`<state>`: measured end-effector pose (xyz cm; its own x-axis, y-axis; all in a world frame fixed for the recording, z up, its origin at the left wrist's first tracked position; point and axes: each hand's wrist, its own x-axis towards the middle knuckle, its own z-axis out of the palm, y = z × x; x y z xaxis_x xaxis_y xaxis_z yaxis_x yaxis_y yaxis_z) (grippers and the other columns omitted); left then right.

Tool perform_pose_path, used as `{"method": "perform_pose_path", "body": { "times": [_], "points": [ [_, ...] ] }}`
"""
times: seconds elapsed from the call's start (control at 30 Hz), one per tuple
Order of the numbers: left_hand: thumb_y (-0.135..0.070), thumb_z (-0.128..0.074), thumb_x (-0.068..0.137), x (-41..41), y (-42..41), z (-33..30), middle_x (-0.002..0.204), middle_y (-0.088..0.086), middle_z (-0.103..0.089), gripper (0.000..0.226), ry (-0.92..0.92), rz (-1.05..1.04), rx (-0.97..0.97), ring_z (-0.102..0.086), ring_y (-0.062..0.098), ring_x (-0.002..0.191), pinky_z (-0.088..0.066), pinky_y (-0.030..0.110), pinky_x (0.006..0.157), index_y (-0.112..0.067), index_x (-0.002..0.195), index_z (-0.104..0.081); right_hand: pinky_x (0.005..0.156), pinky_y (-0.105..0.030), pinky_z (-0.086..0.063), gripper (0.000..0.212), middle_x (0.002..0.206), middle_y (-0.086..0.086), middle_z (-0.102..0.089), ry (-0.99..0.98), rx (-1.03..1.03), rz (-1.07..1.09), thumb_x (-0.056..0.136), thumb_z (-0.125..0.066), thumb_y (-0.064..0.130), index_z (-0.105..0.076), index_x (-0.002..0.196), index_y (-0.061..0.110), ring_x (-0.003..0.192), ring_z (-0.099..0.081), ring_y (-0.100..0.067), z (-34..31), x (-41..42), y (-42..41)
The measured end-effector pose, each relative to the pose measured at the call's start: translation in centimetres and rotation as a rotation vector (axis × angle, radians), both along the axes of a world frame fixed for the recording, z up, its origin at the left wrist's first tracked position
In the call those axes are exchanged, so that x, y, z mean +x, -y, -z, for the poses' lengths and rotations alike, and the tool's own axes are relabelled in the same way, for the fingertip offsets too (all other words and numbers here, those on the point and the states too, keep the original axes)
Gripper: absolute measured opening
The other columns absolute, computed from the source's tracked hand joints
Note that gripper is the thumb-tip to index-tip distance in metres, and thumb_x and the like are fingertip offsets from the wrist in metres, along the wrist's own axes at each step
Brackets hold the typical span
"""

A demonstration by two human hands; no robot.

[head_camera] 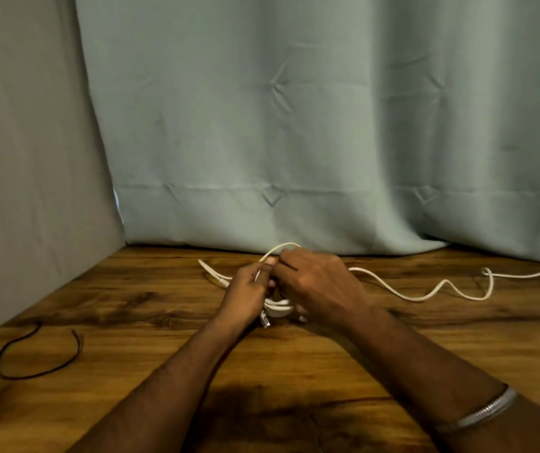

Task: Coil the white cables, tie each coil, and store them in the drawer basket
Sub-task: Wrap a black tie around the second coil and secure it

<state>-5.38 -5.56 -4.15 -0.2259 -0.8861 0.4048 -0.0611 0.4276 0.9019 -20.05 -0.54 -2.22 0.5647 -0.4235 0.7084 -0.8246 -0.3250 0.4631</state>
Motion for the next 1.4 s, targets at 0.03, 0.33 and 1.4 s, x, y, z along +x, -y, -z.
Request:
{"method": "perform_pose_path", "body": {
  "times": [0.03,0.33,1.4],
  "points": [
    [-0.025,-0.044,0.107,0.1,0.1,0.2,0.073,0.012,-0.063,0.038,0.014,0.003,-0.040,-0.057,0.022,0.071,-0.045,0.036,0.067,-0.005,0.083,-0.066,0.062,-0.035,-0.047,0.032,0.102,-0.001,-0.070,0.046,0.012,-0.013,0.084,-0.075,0.024,-0.069,0.115,0.017,0.086,-0.066,-0.023,0.0,0.1,-0.2],
    [-0.043,-0.035,0.106,0.1,-0.1,0.1,0.064,-0.006,-0.056,0.028,0.323,-0.180,-0.359,-0.061,0.024,0.067,-0.041,0.037,0.058,-0.026,0.092,-0.052,0.059,-0.028,-0.045,0.034,0.067,0.023,-0.065,0.876,0.337,-0.294,0.101,-0.063,0.024,-0.064,0.074,0.045,0.064,-0.062,-0.001,-0.4,-0.5,0.5],
    [-0.043,-0.036,0.105,0.6,-2.3,-0.1,0.097,0.003,-0.067,0.024,0.673,-0.110,-0.632,-0.062,0.024,0.086,-0.049,0.043,0.071,-0.023,0.114,-0.044,0.058,-0.027,-0.040,0.043,0.052,0.001,-0.061,1.461,0.716,-0.254,0.098,-0.070,0.023,-0.072,0.055,0.016,0.047,-0.050,-0.010,-1.4,-1.1,0.6]
  ]
}}
